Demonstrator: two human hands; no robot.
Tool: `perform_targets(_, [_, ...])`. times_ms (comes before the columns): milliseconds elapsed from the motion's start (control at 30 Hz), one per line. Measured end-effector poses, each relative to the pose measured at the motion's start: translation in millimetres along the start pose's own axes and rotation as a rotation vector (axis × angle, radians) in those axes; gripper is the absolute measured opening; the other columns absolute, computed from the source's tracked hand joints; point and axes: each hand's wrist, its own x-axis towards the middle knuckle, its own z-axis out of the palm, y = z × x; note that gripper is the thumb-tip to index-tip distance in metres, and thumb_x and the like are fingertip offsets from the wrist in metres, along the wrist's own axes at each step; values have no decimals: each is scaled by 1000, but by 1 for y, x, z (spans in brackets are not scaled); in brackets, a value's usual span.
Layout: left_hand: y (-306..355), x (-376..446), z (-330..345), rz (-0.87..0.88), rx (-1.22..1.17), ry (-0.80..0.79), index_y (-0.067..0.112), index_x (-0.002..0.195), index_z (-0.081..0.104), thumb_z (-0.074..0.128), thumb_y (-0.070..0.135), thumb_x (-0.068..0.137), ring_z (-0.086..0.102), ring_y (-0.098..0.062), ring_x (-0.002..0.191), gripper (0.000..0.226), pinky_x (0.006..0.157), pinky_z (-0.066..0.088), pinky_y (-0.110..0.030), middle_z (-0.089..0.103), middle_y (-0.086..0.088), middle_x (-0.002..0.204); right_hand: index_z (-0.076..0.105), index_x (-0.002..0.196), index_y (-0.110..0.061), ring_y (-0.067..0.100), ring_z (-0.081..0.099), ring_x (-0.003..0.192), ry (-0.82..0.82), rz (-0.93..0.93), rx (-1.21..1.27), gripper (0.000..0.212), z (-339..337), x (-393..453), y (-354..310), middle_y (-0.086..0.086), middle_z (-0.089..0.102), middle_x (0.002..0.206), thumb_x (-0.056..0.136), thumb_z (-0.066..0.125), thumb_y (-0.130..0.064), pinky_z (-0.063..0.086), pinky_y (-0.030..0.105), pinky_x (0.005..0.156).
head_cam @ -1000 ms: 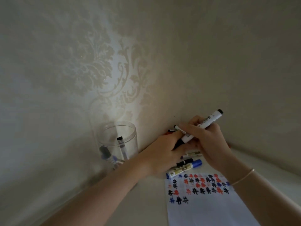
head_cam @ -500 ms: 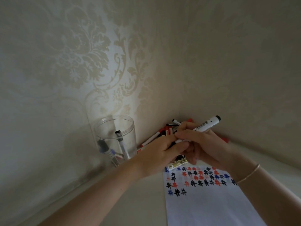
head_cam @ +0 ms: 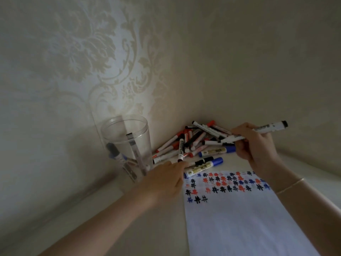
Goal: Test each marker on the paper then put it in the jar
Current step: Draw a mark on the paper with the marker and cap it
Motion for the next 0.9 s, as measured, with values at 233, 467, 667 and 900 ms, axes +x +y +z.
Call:
perform_targets(233, [-16, -11, 43, -7, 232, 157, 20, 132, 46, 49, 15, 94, 54, -15, 98, 38, 74, 43, -26, 56, 4, 118, 48, 59, -10, 11, 23, 31, 104, 90, -47, 32, -8, -16, 24, 2, 34, 41, 88, 57, -1, 21, 17, 34])
perform_targets(467, [-2, -11, 43, 232, 121, 273, 19, 109, 65, 39, 39, 93, 57, -15, 111, 36, 89, 50, -27, 62, 2, 121, 59, 75, -7, 17, 59, 51, 37, 95, -33, 13, -3, -27, 19, 8, 62, 64, 88, 61, -4, 54, 23, 52])
perform_targets(667, [14, -25, 47, 300, -89, -81, 44, 142, 35, 37, 63, 92, 0, 0, 142, 54, 109, -4, -12, 0, 18, 157, 60, 78, -1, 22, 59, 65, -20, 177, -175, 14, -2, -49, 46, 13, 62, 72, 80, 71, -10, 52, 30, 67])
perform_targets(900, [7, -26, 57, 288, -110, -210, 66, 137, 12, 29, 72, 87, -24, -4, 142, 53, 110, -15, -21, -18, 12, 158, 54, 61, -12, 20, 59, 52, 180, 187, -389, 24, 6, -56, 80, 5, 60, 49, 82, 67, -14, 50, 36, 58])
